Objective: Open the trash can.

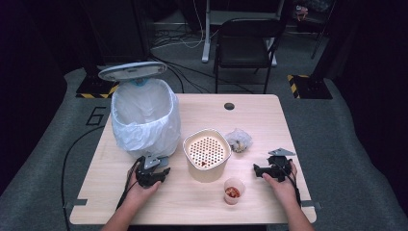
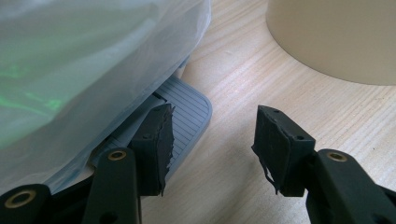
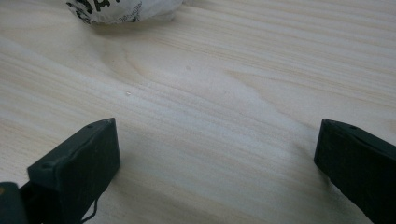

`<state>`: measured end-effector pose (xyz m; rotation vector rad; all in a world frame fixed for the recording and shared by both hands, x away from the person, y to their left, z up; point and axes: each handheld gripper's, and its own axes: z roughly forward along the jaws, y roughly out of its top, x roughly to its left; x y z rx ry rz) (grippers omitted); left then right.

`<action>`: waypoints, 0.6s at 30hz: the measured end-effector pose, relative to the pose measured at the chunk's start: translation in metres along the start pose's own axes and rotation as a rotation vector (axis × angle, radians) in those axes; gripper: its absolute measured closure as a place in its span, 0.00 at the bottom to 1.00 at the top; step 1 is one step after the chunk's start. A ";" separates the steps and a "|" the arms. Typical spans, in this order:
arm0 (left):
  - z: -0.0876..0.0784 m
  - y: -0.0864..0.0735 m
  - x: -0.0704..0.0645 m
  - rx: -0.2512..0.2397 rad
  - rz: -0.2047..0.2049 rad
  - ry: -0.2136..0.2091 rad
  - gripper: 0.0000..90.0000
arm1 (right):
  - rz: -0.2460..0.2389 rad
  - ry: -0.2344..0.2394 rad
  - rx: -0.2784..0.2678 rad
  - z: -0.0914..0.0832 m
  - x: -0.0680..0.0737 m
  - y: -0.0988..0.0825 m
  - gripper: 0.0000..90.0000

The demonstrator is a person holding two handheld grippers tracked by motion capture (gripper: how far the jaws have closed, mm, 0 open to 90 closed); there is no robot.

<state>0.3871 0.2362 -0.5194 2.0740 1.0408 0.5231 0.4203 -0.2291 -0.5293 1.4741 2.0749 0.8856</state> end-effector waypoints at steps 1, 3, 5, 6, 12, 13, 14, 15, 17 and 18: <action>0.001 0.000 0.000 -0.011 -0.003 0.004 0.52 | 0.000 0.000 0.000 0.000 0.000 0.000 0.00; -0.001 0.000 0.002 0.009 0.037 0.004 0.52 | -0.001 0.001 0.000 0.000 0.000 0.000 0.00; 0.000 0.000 0.000 -0.007 0.015 0.003 0.52 | 0.000 0.001 -0.001 0.000 0.000 0.000 0.00; 0.000 0.000 -0.001 -0.005 -0.001 0.001 0.52 | 0.000 0.001 0.000 0.000 0.000 0.000 0.00; 0.000 0.000 0.000 -0.008 -0.012 -0.004 0.53 | -0.001 0.001 0.007 -0.001 0.000 0.001 0.02; 0.000 0.000 0.001 -0.007 -0.014 -0.005 0.53 | 0.004 0.002 0.016 -0.001 0.000 0.003 0.05; 0.000 0.000 0.001 -0.005 -0.004 -0.004 0.53 | 0.001 0.002 0.027 -0.004 -0.001 0.006 0.13; 0.000 0.000 0.001 -0.005 -0.004 -0.004 0.53 | 0.001 0.002 0.027 -0.004 -0.001 0.006 0.13; 0.001 0.000 0.000 -0.009 -0.012 -0.002 0.53 | 0.008 0.011 0.018 -0.010 -0.001 0.014 0.16; 0.000 0.000 0.000 -0.003 0.003 -0.002 0.53 | 0.000 0.019 0.016 -0.012 -0.001 0.018 0.17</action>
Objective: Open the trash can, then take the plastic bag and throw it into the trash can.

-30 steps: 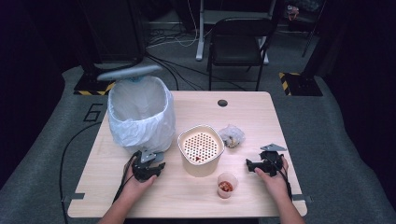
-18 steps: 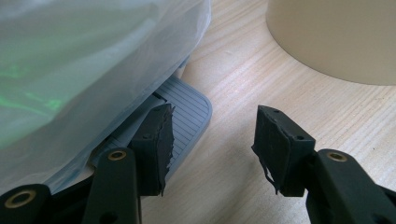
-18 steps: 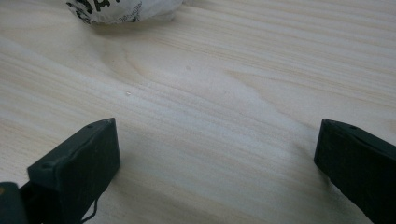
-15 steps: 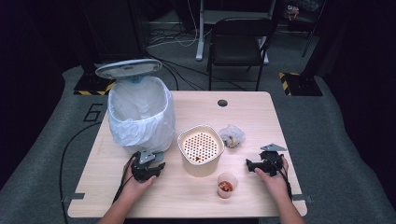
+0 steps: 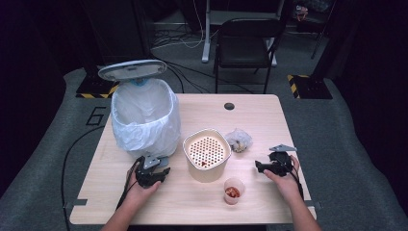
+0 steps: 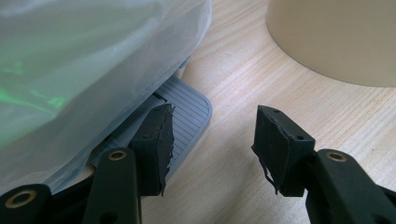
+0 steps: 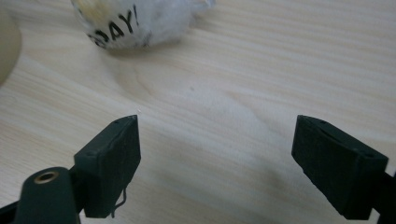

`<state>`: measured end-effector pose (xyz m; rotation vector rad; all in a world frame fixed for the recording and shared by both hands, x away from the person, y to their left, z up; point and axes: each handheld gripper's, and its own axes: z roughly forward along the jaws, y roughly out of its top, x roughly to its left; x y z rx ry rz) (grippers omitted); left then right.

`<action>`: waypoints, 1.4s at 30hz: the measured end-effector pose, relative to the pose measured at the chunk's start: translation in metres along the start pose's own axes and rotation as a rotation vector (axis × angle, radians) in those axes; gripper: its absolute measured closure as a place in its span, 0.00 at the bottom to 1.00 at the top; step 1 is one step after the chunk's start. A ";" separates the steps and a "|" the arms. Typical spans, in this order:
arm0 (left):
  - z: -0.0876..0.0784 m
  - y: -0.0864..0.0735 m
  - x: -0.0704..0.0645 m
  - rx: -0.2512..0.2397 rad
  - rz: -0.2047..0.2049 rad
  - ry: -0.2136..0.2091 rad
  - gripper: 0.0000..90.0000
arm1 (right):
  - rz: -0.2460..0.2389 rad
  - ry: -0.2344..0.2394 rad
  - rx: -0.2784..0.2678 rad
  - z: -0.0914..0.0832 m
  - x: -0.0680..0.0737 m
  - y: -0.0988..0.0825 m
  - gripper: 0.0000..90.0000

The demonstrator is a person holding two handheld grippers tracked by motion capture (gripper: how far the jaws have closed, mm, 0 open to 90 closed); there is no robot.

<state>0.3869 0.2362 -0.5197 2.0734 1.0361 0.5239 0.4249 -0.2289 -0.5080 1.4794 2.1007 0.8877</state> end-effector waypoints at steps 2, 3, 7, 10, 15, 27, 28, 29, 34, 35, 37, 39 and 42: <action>0.000 0.000 -0.001 -0.004 0.003 0.006 0.53 | -0.010 0.010 0.002 -0.004 0.001 0.009 0.21; 0.000 0.000 -0.001 -0.004 0.003 0.006 0.53 | -0.010 0.010 0.002 -0.004 0.001 0.009 0.21; 0.001 0.000 -0.002 -0.003 -0.001 0.012 0.53 | -0.035 0.038 -0.009 -0.011 0.003 0.035 0.27; 0.001 0.000 -0.002 -0.010 -0.002 0.018 0.53 | -0.052 0.044 -0.021 -0.015 0.006 0.049 0.31; 0.001 0.000 -0.003 -0.010 -0.010 0.019 0.53 | -0.041 0.082 -0.007 -0.017 0.005 0.064 0.34; 0.001 0.000 -0.002 0.002 -0.001 0.015 0.53 | -0.085 0.111 0.007 -0.010 0.017 0.093 0.35; 0.001 0.000 -0.003 0.001 -0.007 0.014 0.53 | -0.084 0.111 0.009 -0.009 0.019 0.094 0.35; 0.001 0.000 -0.003 -0.001 -0.009 0.015 0.53 | -0.088 0.113 0.009 -0.008 0.020 0.096 0.35; 0.001 0.001 -0.003 0.007 0.000 0.020 0.53 | -0.064 0.138 0.005 0.000 0.025 0.107 0.37; 0.001 0.001 -0.003 0.007 0.000 0.020 0.53 | -0.064 0.138 0.005 0.000 0.025 0.107 0.37; 0.001 0.001 -0.004 0.007 0.005 0.023 0.53 | -0.079 0.146 0.010 0.002 0.027 0.110 0.35; 0.001 0.001 -0.003 0.009 0.002 0.019 0.53 | -0.101 0.134 0.021 0.005 0.030 0.113 0.32; 0.001 0.001 -0.003 0.008 0.000 0.019 0.53 | -0.105 0.144 0.030 0.013 0.033 0.116 0.26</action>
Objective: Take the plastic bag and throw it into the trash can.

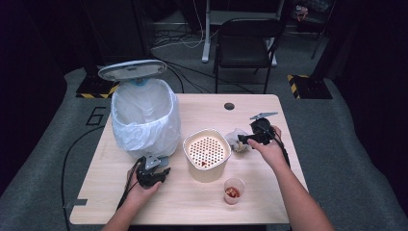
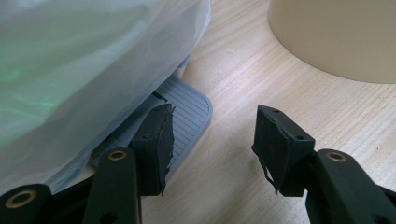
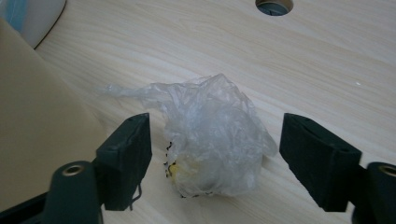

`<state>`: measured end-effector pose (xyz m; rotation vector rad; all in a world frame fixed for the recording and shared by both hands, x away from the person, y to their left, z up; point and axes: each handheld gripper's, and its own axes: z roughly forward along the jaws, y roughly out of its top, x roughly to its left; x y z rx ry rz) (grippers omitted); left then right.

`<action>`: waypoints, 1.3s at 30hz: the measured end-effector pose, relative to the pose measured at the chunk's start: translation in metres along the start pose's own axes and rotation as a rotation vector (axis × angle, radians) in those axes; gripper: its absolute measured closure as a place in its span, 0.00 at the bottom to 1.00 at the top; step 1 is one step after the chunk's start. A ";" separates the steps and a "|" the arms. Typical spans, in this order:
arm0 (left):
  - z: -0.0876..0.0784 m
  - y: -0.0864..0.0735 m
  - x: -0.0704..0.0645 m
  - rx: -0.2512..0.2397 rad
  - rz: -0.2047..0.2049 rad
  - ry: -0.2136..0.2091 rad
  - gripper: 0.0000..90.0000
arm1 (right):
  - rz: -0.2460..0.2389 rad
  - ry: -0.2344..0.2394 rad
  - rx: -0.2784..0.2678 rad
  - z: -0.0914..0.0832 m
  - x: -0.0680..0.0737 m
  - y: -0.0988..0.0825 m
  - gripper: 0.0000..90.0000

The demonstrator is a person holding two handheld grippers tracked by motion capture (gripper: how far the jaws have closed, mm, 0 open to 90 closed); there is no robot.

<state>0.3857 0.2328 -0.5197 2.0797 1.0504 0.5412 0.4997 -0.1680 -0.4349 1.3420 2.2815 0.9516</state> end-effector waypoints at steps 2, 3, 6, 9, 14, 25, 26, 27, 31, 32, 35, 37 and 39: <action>0.000 0.000 0.000 -0.001 -0.001 0.000 0.53 | -0.002 0.006 0.011 0.004 0.001 0.000 0.21; 0.000 0.000 0.000 -0.002 -0.003 0.000 0.53 | -0.002 0.006 0.011 0.004 0.001 0.000 0.21; 0.000 0.000 0.001 0.000 -0.002 -0.002 0.53 | -0.002 0.003 0.034 0.012 0.003 0.000 0.15; 0.000 0.000 0.001 0.000 -0.002 -0.002 0.53 | -0.009 -0.018 0.042 0.019 0.003 -0.001 0.10; 0.000 0.000 0.001 0.000 0.002 -0.002 0.53 | -0.002 -0.029 0.066 0.027 0.005 -0.001 0.05; 0.000 0.000 0.001 -0.001 -0.002 -0.001 0.53 | -0.017 -0.069 0.135 0.048 0.008 -0.010 0.10; 0.000 0.000 0.001 -0.001 -0.002 -0.002 0.53 | -0.014 -0.072 0.138 0.049 0.008 -0.011 0.12; 0.000 0.000 0.001 -0.001 -0.002 -0.002 0.53 | -0.007 -0.068 0.140 0.050 0.007 -0.013 0.13; 0.000 0.000 0.001 -0.002 -0.003 -0.002 0.53 | 0.004 -0.060 0.153 0.055 0.005 -0.019 0.17; 0.000 0.000 0.001 -0.003 -0.003 -0.002 0.53 | 0.006 -0.058 0.155 0.056 0.005 -0.020 0.18; 0.000 0.000 0.000 -0.004 -0.008 0.000 0.53 | 0.005 -0.050 0.165 0.058 0.005 -0.024 0.27; 0.000 0.000 0.000 -0.004 -0.009 0.000 0.53 | -0.009 -0.050 0.156 0.058 0.005 -0.026 0.34; 0.000 0.000 0.000 -0.004 -0.008 0.000 0.53 | -0.025 -0.045 0.155 0.058 0.004 -0.028 0.41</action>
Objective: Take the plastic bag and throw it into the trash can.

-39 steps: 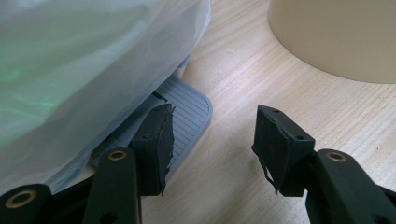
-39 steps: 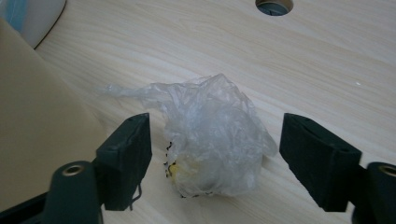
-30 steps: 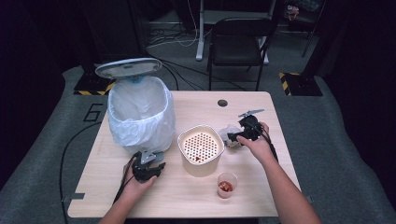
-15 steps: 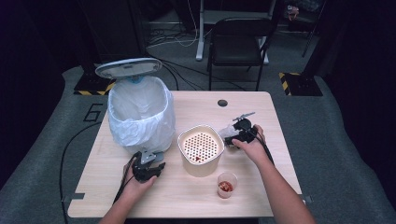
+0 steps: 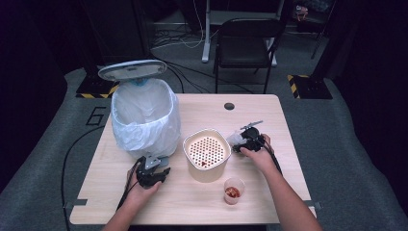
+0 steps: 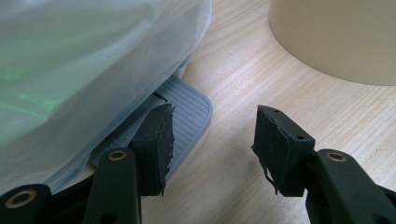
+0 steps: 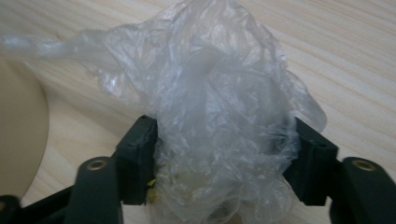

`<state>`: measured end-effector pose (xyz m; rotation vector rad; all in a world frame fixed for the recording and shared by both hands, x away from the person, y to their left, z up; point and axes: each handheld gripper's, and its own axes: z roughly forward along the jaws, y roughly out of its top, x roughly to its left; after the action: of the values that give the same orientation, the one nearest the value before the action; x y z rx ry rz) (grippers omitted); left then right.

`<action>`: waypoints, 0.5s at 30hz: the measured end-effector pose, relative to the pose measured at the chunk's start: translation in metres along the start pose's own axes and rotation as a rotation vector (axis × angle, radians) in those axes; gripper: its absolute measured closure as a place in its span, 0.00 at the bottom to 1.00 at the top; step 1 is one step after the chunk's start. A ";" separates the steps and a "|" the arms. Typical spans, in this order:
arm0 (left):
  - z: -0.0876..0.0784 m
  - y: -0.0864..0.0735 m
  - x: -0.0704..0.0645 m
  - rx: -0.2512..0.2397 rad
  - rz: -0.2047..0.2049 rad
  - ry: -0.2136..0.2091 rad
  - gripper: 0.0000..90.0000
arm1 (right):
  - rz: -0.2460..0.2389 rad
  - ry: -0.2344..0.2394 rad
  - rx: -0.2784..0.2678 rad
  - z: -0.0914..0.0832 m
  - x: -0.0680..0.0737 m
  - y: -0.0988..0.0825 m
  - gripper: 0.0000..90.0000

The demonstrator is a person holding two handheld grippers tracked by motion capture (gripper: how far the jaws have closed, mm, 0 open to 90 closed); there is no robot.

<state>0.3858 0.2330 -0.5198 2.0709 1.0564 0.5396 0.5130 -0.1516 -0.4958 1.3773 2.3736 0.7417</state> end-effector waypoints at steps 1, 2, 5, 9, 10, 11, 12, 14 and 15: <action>0.000 0.000 0.000 -0.001 -0.001 -0.001 0.53 | 0.003 0.007 -0.001 0.000 0.000 0.000 0.43; 0.000 0.000 0.000 -0.001 -0.001 -0.001 0.53 | 0.003 0.007 -0.001 0.000 0.000 0.000 0.43; 0.000 0.000 0.000 -0.001 -0.001 -0.001 0.53 | -0.007 0.013 -0.011 0.000 0.000 0.000 0.48; 0.000 0.000 0.000 -0.001 -0.001 -0.001 0.53 | -0.020 0.022 -0.012 0.001 -0.001 0.000 0.53; 0.000 0.000 0.000 -0.001 -0.001 0.000 0.53 | -0.018 0.025 -0.014 0.001 0.000 -0.001 0.55; 0.000 0.000 0.000 -0.001 0.002 0.002 0.53 | -0.018 0.028 -0.015 0.001 0.000 -0.001 0.57; 0.000 0.000 0.000 -0.001 0.002 0.002 0.53 | -0.018 0.028 -0.015 0.001 0.000 -0.001 0.57; 0.000 0.000 0.000 -0.001 -0.001 0.001 0.53 | -0.023 0.024 -0.024 0.002 0.002 -0.001 0.61; 0.000 0.000 0.000 -0.001 -0.001 0.001 0.53 | -0.023 0.024 -0.024 0.002 0.002 -0.001 0.61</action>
<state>0.3857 0.2328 -0.5199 2.0697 1.0571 0.5410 0.5119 -0.1502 -0.4979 1.3369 2.3867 0.7819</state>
